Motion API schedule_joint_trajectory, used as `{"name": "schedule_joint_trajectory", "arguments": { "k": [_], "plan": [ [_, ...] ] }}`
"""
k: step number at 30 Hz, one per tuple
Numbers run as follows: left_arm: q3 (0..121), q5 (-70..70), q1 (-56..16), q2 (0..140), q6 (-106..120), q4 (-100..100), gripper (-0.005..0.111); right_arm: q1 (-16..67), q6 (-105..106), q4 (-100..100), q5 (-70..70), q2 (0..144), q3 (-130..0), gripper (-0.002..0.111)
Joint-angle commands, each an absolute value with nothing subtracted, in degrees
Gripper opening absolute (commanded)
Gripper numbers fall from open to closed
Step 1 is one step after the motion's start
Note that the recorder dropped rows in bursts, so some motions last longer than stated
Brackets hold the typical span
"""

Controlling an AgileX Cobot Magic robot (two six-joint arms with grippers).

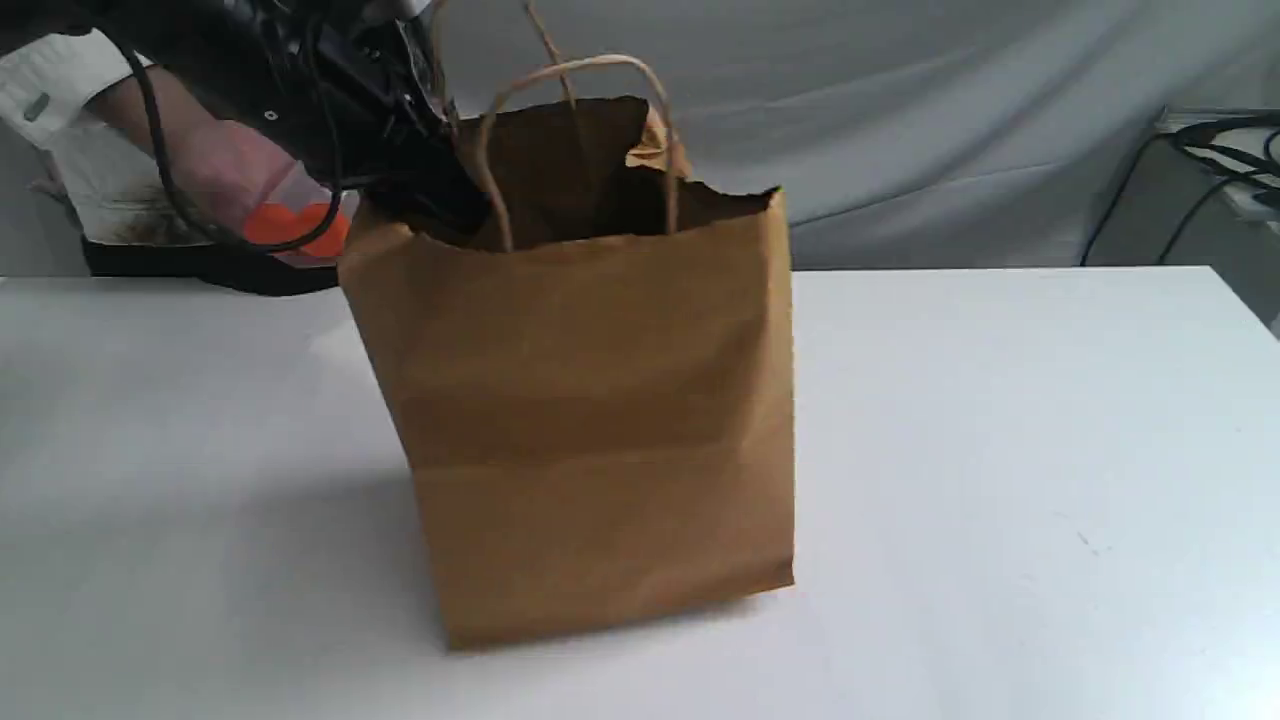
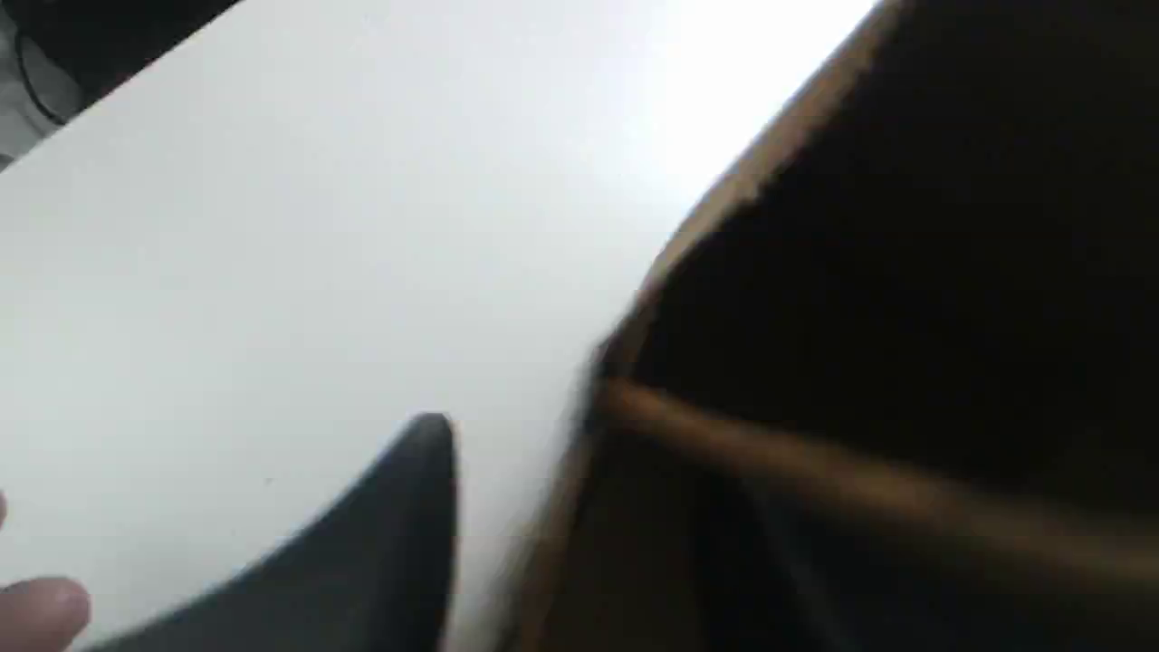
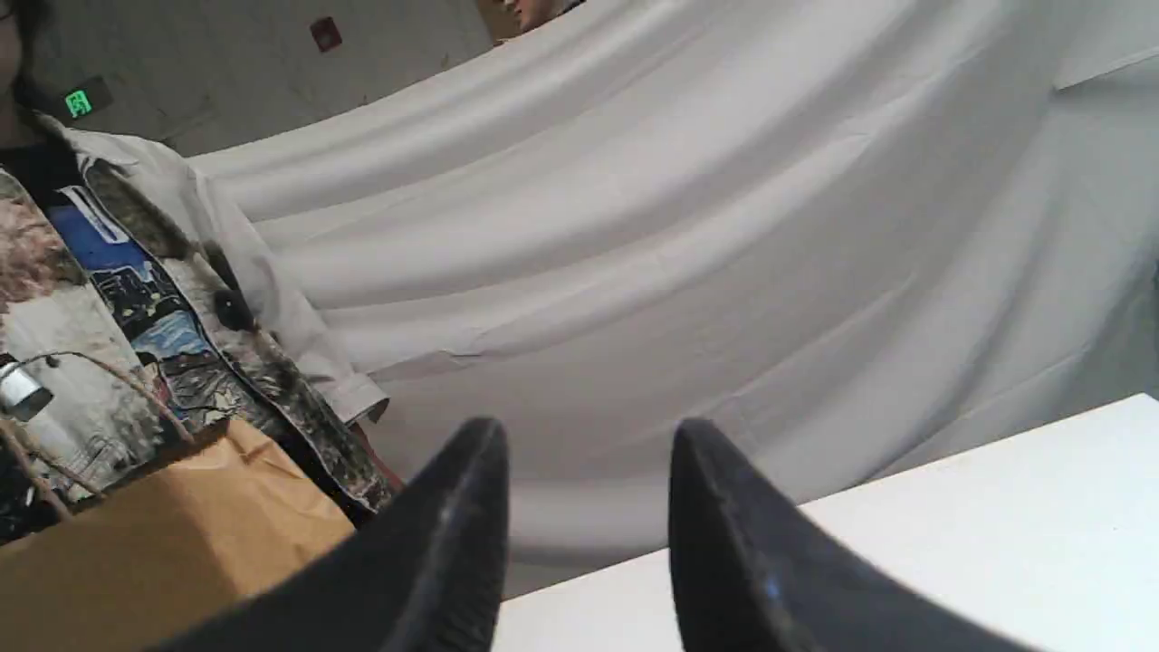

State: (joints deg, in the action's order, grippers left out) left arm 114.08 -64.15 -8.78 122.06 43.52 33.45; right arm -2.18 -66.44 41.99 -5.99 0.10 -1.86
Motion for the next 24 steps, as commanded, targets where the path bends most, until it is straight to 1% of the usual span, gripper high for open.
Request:
{"name": "schedule_joint_trajectory", "arguments": {
  "k": [1, 5, 11, 15, 20, 24],
  "plan": [
    [114.3, -64.3, -10.0, 121.5, 42.1, 32.0, 0.001, -1.9, -67.1, 42.5, -5.8, 0.0, -2.1, 0.030],
    [114.3, -65.0, -12.0, 120.6, 40.1, 27.7, 0.000, -1.9, -70.0, 42.5, -8.7, 0.0, -2.1, 0.030],
    [114.3, -64.3, -12.3, 120.6, 36.0, 27.2, 0.000, -1.9, -69.9, 49.5, -24.2, 0.0, -2.1, 0.030],
    [114.3, -64.3, -12.3, 120.6, 36.0, 27.2, 0.000, -1.9, -69.4, 47.8, -25.2, 0.0, -2.1, 0.030],
    [114.3, -64.3, -12.3, 120.6, 36.0, 27.2, 0.000, -1.9, -63.0, 44.4, -25.4, 0.0, -5.1, 0.030],
    [114.3, -64.3, -12.3, 120.6, 36.0, 27.2, 0.000, -1.9, -50.9, 43.3, -25.2, 3.2, -9.9, 0.030]
  ]
}}
